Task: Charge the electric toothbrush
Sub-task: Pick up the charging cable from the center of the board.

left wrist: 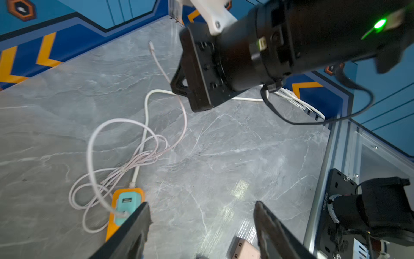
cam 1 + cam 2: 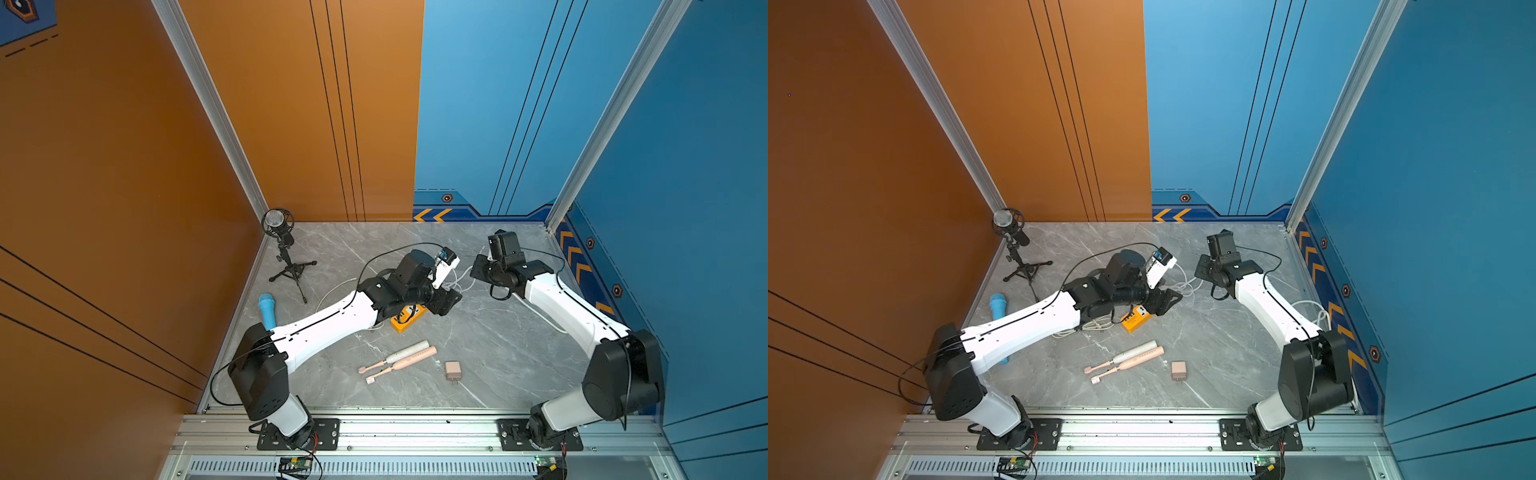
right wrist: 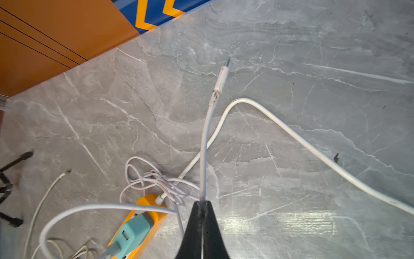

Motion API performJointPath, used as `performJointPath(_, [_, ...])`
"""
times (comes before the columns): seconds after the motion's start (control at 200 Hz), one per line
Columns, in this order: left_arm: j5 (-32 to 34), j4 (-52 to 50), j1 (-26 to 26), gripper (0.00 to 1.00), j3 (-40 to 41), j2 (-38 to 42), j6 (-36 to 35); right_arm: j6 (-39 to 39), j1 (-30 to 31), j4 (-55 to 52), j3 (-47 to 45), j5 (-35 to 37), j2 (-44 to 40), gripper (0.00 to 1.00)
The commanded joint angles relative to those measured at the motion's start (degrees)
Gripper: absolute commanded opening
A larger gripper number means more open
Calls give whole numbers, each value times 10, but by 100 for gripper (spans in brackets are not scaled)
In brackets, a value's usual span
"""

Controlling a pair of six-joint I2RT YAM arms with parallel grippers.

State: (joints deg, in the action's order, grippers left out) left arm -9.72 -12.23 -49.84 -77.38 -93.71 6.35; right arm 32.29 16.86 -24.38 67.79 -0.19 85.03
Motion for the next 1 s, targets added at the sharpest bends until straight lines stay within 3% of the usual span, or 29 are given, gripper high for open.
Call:
performJointPath(0.0, [-44,43,4,71,-17,-50,-37,38,0,5,-17,-39,-40,0])
performJointPath(0.26, [-21,131,2,67,-45,-128,-33,75,9,6,-36,-56,-85,0])
performJointPath(0.415, [3,142,2,59,-70,-160,-27,87,14,11,-40,-59,-95,0])
performJointPath(0.646, [63,165,6,39,-75,-177,8,102,14,19,-49,-55,-107,0])
performJointPath(0.936, [19,195,9,32,-88,-194,14,117,14,25,-54,-63,-114,0])
performJointPath(0.996, [16,195,10,25,-91,-194,12,118,13,28,-54,-64,-114,0])
